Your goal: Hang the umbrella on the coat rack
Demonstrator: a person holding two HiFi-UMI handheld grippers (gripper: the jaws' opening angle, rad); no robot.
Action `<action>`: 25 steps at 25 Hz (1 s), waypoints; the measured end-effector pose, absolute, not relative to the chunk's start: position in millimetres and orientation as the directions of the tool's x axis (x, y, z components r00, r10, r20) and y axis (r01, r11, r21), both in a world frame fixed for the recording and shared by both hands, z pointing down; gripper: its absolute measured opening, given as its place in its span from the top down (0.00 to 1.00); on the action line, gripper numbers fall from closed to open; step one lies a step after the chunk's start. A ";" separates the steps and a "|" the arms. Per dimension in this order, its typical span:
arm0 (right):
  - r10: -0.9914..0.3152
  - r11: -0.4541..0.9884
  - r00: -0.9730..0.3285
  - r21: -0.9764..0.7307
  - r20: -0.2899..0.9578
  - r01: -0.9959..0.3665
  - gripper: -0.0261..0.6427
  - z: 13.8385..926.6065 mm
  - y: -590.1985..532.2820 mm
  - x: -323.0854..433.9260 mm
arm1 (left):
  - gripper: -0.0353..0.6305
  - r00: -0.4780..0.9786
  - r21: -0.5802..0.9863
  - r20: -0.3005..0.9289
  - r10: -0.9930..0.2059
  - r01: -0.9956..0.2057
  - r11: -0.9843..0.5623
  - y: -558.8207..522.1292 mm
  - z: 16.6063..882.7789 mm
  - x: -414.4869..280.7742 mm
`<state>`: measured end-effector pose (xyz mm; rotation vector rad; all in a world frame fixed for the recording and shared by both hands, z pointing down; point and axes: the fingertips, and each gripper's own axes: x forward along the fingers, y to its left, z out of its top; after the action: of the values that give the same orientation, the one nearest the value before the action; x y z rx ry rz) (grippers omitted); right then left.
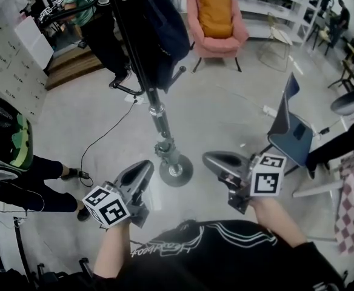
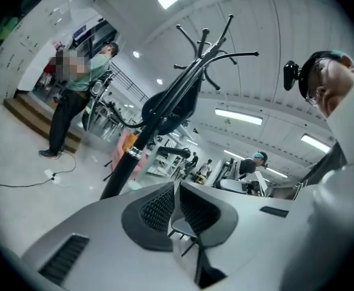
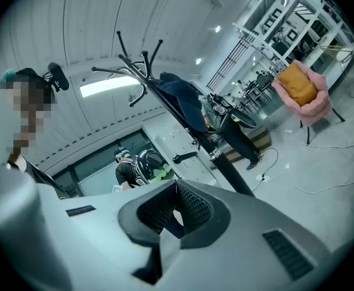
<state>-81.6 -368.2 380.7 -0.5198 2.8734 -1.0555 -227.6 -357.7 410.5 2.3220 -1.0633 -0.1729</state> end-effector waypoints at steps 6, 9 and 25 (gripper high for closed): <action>-0.277 0.767 -0.961 -0.598 0.018 -0.232 0.94 345.0 -311.4 -68.5 | 0.95 0.701 0.495 -0.004 -0.714 -0.619 -0.610 -293.2 342.1 -191.1; -0.255 0.791 -0.967 -0.577 -0.004 -0.206 0.94 333.3 -274.9 -55.1 | 0.95 0.720 0.472 -0.036 -0.693 -0.599 -0.647 -253.1 322.5 -164.8; -0.269 0.821 -0.959 -0.542 -0.091 -0.179 0.94 292.4 -133.2 2.1 | 0.95 0.755 0.438 -0.137 -0.642 -0.535 -0.723 -101.4 269.3 -82.7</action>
<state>2.1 -133.2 292.4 -0.3521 2.8405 -0.8208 -82.7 -101.4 269.3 2.5787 -0.9014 -0.3966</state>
